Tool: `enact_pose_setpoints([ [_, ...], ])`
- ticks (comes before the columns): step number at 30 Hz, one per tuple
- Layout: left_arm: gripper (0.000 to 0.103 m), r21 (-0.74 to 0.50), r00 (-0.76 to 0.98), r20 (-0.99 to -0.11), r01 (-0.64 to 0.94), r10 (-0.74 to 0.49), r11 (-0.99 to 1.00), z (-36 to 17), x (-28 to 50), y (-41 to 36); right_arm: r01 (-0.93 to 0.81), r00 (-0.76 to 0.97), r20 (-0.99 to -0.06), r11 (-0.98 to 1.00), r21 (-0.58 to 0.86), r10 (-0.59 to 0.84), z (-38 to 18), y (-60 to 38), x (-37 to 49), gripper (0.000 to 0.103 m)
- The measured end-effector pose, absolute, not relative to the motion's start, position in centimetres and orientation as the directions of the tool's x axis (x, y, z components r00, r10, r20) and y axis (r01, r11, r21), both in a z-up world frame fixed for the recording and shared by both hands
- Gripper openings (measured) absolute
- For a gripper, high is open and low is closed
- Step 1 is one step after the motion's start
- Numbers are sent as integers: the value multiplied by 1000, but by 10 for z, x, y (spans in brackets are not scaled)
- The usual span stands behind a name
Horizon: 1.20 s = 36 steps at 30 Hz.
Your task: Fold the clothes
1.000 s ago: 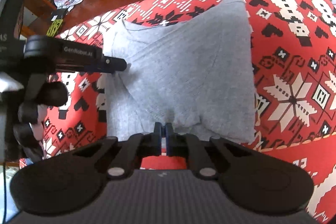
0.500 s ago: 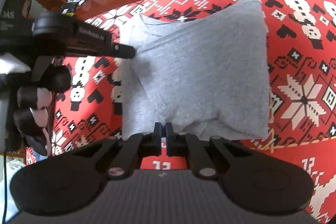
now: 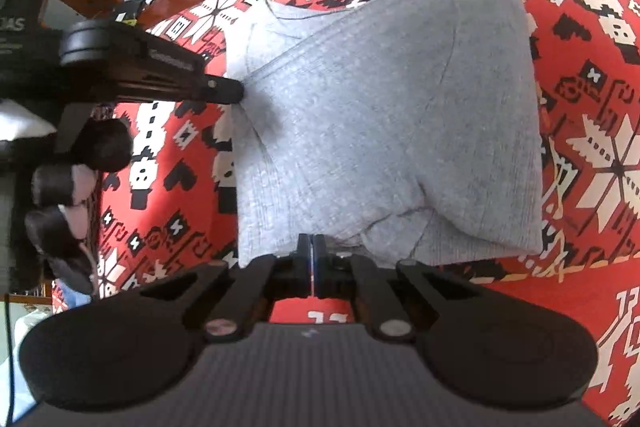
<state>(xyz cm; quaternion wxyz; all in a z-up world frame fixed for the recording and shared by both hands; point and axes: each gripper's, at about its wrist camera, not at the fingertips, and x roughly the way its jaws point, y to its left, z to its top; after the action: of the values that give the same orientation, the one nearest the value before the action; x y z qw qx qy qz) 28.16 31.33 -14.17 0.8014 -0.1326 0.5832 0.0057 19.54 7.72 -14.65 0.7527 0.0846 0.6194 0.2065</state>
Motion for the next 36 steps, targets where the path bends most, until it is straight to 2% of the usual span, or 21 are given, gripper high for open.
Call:
enact_pose_setpoints([
  [2,10,-213,339,-930,-185,-141,959,-138,279,318,-214,142,-899,900,381,414,-144,78,195,10],
  [4,10,-229,353,-925,-215,-143,949,-134,275,324,-221,139,-898,897,382,417,-140,77,195,12],
  [6,10,-237,364,-921,-241,-139,941,-128,270,329,-224,143,-899,898,379,415,-134,75,195,18],
  [7,15,-231,369,-920,-248,-129,941,-125,267,331,-225,147,-898,898,377,414,-131,74,195,20],
  [10,32,-213,380,-919,-254,-105,943,-114,256,331,-227,154,-899,901,371,409,-123,70,196,35],
  [12,35,-214,382,-918,-253,-105,943,-107,249,328,-237,159,-903,904,357,398,-117,67,196,49],
  [13,40,-208,381,-919,-249,-102,946,-103,246,326,-246,167,-906,907,343,388,-113,65,196,53],
  [15,50,-193,379,-921,-240,-91,951,-94,240,320,-268,189,-910,911,313,369,-107,60,196,75],
  [17,56,-174,379,-922,-230,-77,958,-85,235,314,-296,223,-917,919,259,330,-99,56,198,87],
  [20,66,-143,368,-928,-223,-53,964,-73,232,303,-341,276,-921,924,174,275,-85,46,202,101],
  [21,66,-138,352,-934,-213,-56,967,-71,232,299,-359,294,-923,923,135,250,-80,43,204,102],
  [26,64,-139,347,-935,-187,-67,973,-72,229,272,-466,360,-917,884,-20,170,-62,32,215,102],
  [27,61,-138,354,-933,-190,-63,972,-73,228,267,-466,363,-914,885,-12,179,-60,29,217,101],
  [28,54,-150,348,-935,-204,-71,967,-78,229,263,-451,363,-912,892,8,192,-59,24,220,99],
  [29,39,-165,342,-936,-219,-83,962,-84,229,259,-434,353,-914,901,28,199,-62,20,223,90],
  [30,30,-175,337,-937,-229,-90,958,-91,231,257,-406,335,-920,912,55,204,-67,17,228,77],
  [31,14,-185,332,-938,-240,-98,953,-97,233,254,-377,317,-925,923,80,210,-73,13,233,67],
  [32,9,-194,326,-939,-251,-106,948,-104,235,251,-348,300,-929,932,103,214,-79,10,237,47],
  [33,9,-204,323,-940,-261,-114,944,-110,238,248,-316,294,-933,943,110,207,-86,8,241,32],
  [36,8,-215,321,-939,-267,-123,939,-122,246,239,-237,312,-932,965,112,185,-103,4,251,18],
])
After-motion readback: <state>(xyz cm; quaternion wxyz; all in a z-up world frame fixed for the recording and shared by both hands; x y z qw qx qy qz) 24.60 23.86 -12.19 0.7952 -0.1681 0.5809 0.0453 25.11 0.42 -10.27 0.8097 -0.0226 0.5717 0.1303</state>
